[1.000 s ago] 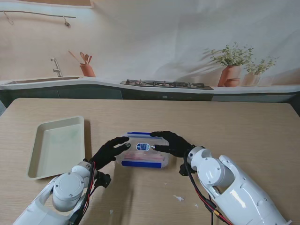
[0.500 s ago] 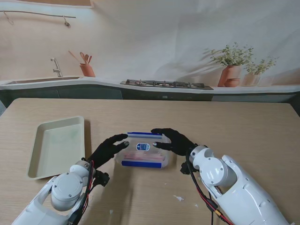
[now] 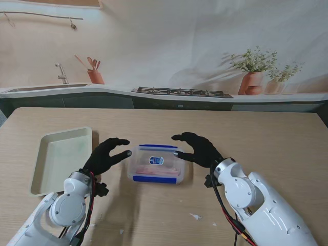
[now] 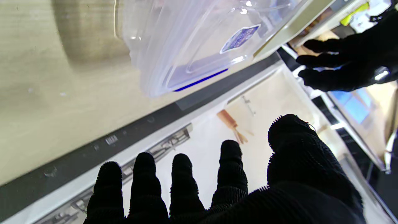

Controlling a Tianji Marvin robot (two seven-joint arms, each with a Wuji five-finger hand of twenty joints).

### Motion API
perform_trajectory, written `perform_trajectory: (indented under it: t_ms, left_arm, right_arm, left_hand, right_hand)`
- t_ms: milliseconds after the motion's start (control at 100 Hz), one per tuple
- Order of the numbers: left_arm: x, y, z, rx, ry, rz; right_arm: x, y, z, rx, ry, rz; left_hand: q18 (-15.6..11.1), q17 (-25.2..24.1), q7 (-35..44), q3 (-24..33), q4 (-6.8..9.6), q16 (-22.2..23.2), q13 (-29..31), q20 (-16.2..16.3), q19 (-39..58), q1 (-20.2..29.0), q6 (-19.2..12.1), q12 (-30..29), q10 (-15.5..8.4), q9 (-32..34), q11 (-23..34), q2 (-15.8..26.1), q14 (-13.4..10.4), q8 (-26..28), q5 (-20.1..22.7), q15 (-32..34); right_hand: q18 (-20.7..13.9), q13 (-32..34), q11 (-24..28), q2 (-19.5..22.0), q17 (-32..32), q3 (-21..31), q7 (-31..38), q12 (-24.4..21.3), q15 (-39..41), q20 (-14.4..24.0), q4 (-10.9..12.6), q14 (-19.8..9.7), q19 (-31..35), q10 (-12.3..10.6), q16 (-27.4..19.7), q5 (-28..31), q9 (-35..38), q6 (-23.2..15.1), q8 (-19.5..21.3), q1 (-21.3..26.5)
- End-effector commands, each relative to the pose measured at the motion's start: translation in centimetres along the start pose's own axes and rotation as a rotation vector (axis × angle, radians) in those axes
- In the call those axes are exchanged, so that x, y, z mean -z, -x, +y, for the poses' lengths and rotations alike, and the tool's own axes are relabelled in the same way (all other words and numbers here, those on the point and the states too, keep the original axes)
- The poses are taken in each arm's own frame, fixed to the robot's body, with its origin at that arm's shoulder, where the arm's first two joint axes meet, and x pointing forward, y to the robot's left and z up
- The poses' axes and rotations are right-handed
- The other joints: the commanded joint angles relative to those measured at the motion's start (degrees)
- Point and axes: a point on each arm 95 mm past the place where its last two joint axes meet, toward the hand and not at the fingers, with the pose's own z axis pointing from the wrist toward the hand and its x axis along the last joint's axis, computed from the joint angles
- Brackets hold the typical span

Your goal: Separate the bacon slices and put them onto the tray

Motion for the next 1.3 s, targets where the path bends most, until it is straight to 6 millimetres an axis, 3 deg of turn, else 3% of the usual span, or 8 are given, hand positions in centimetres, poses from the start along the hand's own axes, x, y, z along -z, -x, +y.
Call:
perform_trajectory:
  t_ms: [0,110,410,470,560,620,1040,1290]
  left_arm:
    - [0.0,0.4,-1.2,-0.014,-0.030,0.031]
    - [0.0,0.4,-1.8,-0.061,-0.029,0.092]
    - [-0.6,-0.5,-0.5,-0.259,0.056,0.290]
    - [-0.7,-0.6,0.0,-0.298,0.089,0.308]
    - [-0.9,-0.8,0.8,-0.338,0.127,0.331]
    - [-0.9,-0.8,1.2,-0.368,0.157,0.338]
    - [-1.2,-0.1,3.1,-0.481,0.225,0.326]
    - [-1.5,0.5,4.0,-0.485,0.210,0.295]
  right_arm:
    - [0.7,-0.6,-0.3,-0.019,-0.003,0.023]
    - [1.4,-1.3,-0.2,-0.004,0.011,0.058]
    - [2.7,-3.7,-1.6,0.031,-0.009,0.139]
    - [2.8,-4.3,-2.1,0.016,-0.024,0.148]
    - [2.7,-5.1,-2.8,0.008,-0.050,0.159]
    - [2.6,-5.4,-3.2,0.015,-0.067,0.165]
    - [2.2,-5.8,-4.7,0.148,-0.162,0.184]
    - [2.2,-5.9,-5.1,0.209,-0.206,0.204]
  left_hand:
    - [-2.23,-1.49,0.58,7.32,0.97,0.37,1.75,0.69,-1.06,-0.42,-0.61,-0.37,-2.64,1.84,-0.53,-1.89,-2.46,0.84,3.38,1.79]
    - [-3.61,-2.61,0.04,15.35,0.40,-3.50,2.35,-6.55,-4.55,2.57,-1.11,-7.11,-3.53,3.14,-4.02,-2.86,-5.78,-0.03,4.97,0.11]
    - [-5.99,8.16,0.65,18.37,-2.50,-8.35,3.10,-14.85,-3.48,10.39,-1.46,-9.52,-4.89,4.29,-3.64,-5.76,-9.85,0.12,6.64,3.82]
    - [-6.54,8.60,0.99,18.65,-2.69,-8.52,3.31,-15.32,-3.00,10.41,-2.10,-9.40,-5.16,4.23,-3.40,-6.00,-9.82,0.36,6.60,4.53]
    - [-7.82,3.87,2.06,20.96,-3.37,-9.56,4.10,-17.21,12.30,10.24,-2.54,-9.06,-5.23,4.86,-2.78,-7.09,-9.56,0.69,6.73,6.21]
    - [-8.46,-1.43,2.30,20.66,-3.49,-9.58,4.36,-24.04,28.52,11.04,-3.04,-9.00,-5.50,4.72,-2.70,-6.94,-9.73,0.77,6.65,6.39]
    - [-9.11,-0.88,3.09,20.19,-4.35,-9.21,7.53,-23.21,37.77,15.20,-2.38,-8.52,-5.55,8.16,-1.74,-7.60,-9.63,0.77,8.71,8.05]
    - [-14.28,-0.04,3.49,17.97,-3.75,-9.21,7.98,-22.42,40.70,19.07,-1.50,-8.14,-4.35,8.81,-1.20,-6.87,-8.51,0.65,9.75,9.63]
  right_hand:
    - [-2.18,-2.24,1.16,1.91,-1.17,-1.63,0.72,0.55,-0.80,1.09,2.19,-2.58,0.57,-0.54,-0.23,0.69,-0.02,0.33,1.08,1.88]
    - [-2.57,-1.99,2.10,2.29,-1.41,-2.08,1.57,0.91,-1.61,1.20,2.32,-3.23,0.17,-0.65,-0.68,1.66,-0.02,2.88,2.22,3.92]
    - [-2.91,-1.88,10.11,3.18,-0.29,-2.78,5.00,4.12,1.77,1.10,3.08,-3.11,-0.49,0.78,1.08,8.41,-0.14,11.99,5.26,10.02]
    - [-3.17,-1.86,12.03,1.15,-0.04,6.87,4.80,4.15,2.35,0.79,2.09,-3.27,-0.83,1.17,1.33,10.19,-0.35,13.00,6.99,6.06]
    - [-3.29,-1.79,13.83,0.46,0.02,11.10,5.18,5.08,2.90,0.75,1.71,-3.33,-0.83,1.41,1.62,12.60,-0.44,14.15,7.19,4.81]
    - [-3.43,-1.73,14.87,0.09,0.18,13.24,5.02,5.46,3.08,0.46,1.43,-3.38,-1.08,1.44,1.72,14.30,-0.44,14.75,7.13,4.10]
    - [-4.06,-1.89,14.95,-0.32,-0.40,15.39,4.14,5.39,3.05,-0.21,1.24,-3.55,-1.85,1.58,1.72,15.91,-0.08,15.59,7.04,3.68]
    - [-4.08,-1.78,14.74,-0.35,-0.10,15.64,3.93,5.28,3.14,-0.50,1.16,-3.31,-2.01,2.41,1.75,15.89,-0.13,15.29,7.29,3.41]
